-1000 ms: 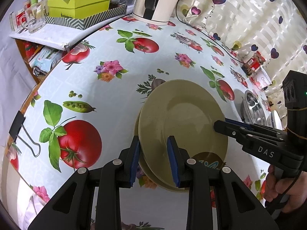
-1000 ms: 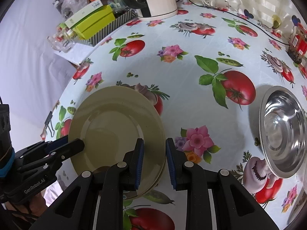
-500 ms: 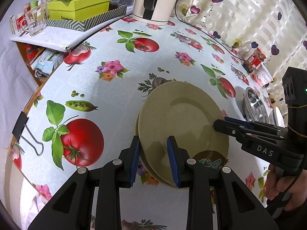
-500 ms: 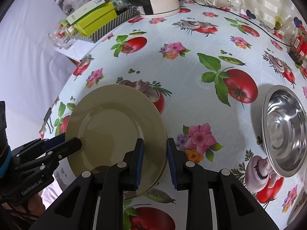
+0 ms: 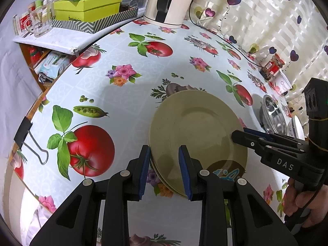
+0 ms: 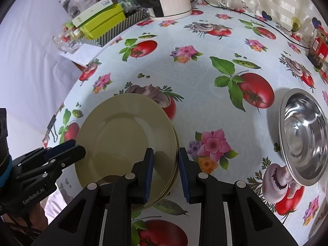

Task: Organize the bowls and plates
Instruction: 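Lower the held plate onto the plate stack and open the right tool, then withdraw the right tool from the stack of plates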

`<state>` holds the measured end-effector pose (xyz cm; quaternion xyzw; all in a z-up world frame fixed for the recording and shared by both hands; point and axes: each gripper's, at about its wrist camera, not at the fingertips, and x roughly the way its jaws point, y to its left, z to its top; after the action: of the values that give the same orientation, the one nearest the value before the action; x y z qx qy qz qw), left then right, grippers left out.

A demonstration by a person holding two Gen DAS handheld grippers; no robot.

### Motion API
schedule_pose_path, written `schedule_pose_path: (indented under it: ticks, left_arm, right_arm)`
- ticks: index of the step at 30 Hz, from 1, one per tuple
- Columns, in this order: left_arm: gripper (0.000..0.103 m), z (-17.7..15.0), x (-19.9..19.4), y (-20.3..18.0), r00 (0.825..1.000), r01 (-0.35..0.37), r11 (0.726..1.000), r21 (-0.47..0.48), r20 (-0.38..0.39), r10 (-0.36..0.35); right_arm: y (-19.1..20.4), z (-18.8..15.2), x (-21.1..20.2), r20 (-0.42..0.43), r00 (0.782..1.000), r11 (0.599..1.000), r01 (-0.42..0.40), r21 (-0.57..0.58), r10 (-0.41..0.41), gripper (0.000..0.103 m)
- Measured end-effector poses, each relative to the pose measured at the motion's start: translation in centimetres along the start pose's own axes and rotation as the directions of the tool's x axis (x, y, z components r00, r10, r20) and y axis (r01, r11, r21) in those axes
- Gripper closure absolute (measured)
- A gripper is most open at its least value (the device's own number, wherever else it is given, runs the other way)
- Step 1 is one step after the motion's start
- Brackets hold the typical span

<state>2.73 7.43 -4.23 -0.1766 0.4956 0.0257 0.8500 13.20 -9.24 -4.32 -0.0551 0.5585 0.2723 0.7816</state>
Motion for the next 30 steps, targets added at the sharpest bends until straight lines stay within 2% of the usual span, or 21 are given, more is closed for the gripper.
schedule_pose_path:
  ticks: [12, 19, 23, 30]
  left_arm:
    - [0.073, -0.4, -0.7, -0.1, 0.999, 0.02, 1.0, 0.003, 0.024, -0.02]
    - [0.073, -0.8, -2.8, -1.0, 0.996, 0.037, 0.999, 0.034, 0.075, -0.04]
    - [0.073, -0.9, -3.8, -2.2, 0.993, 0.057, 0.997, 0.061, 0.096, -0.063]
    - [0.073, -1.3, -5.0, -4.4, 0.988, 0.097, 0.988, 0.118, 0.111, -0.11]
  right_arm:
    - [0.2, -0.7, -0.8, 0.023, 1.0, 1.0, 0.013, -0.005, -0.013, 0.078]
    - [0.0, -2.2, -3.6, 0.079, 0.997, 1.0, 0.017, 0.013, -0.018, 0.076]
    - [-0.3, -3.8, -5.6, 0.118, 0.993, 0.999, 0.013, 0.032, -0.017, 0.068]
    - [-1.5, -6.6, -9.4, 0.191, 0.981, 0.996, 0.012, 0.094, -0.03, 0.066]
